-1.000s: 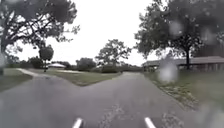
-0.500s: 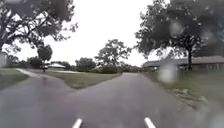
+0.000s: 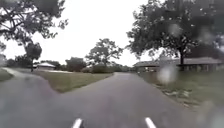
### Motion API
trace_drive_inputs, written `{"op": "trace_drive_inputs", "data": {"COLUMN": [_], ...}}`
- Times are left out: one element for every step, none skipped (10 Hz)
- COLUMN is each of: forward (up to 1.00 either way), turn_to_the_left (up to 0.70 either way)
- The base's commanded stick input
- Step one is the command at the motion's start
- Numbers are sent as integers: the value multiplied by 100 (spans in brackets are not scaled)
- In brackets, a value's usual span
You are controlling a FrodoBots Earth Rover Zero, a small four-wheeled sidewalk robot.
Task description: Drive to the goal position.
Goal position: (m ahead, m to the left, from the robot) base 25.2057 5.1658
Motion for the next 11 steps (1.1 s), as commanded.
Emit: {"op": "trace_drive_inputs", "data": {"forward": [85, 85, 85, 85, 85, 85, 85, 85, 85, 85, 85], "turn_to_the_left": [0, 0, 0, 0, 0, 0, 0, 0, 0, 0, 0]}}
